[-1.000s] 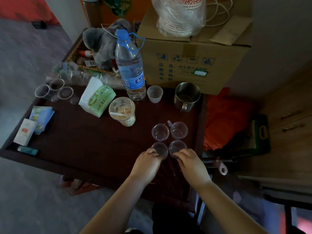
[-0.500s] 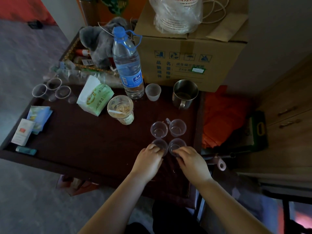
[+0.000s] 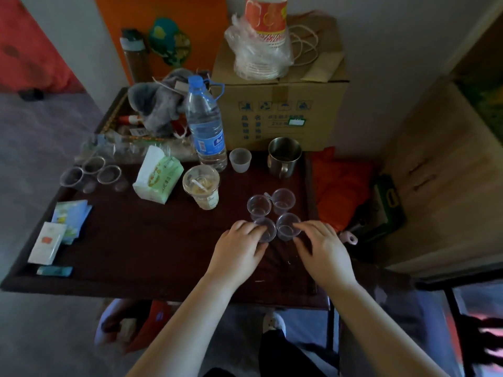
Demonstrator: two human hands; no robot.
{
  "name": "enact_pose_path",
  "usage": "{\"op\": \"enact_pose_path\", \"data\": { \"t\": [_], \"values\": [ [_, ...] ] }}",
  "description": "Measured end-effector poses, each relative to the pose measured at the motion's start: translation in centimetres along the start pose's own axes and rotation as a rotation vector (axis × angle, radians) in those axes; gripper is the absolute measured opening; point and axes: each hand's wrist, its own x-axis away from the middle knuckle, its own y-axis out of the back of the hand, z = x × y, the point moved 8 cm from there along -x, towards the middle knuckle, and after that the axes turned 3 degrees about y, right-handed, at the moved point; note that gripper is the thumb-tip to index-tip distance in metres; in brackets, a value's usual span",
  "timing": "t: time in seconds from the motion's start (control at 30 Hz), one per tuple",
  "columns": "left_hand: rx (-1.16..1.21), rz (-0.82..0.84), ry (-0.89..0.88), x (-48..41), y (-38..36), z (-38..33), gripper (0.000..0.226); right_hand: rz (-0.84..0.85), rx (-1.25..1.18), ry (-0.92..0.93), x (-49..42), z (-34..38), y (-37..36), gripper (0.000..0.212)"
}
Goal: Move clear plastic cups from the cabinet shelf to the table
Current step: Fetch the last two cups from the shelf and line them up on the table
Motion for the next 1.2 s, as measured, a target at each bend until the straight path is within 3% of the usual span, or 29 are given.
{"op": "enact_pose_path", "data": {
  "t": [0.3,0.57,0.93,1.2],
  "values": [
    [0.019,-0.165,-0.262,7.3,14.4,-3.2,0.044,-0.301,0.141,-0.105,7.5,11.7,10.4,0.042],
    [0.133,-0.113,-0.492,14.1,22.4,-10.0,0.059,-0.474,0.296,-0.233,18.1,21.1,20.3,0.050],
    [0.228,-0.012,-0.975,25.1,26.2,-29.5,0.067,-0.774,0.527,-0.502,38.9,26.9,33.4,0.044],
    [0.297,0.110,-1.349,43.7,24.5,-47.0,0.072,-0.888,0.733,-0.830,61.4,33.3,39.8,0.058]
  ]
}}
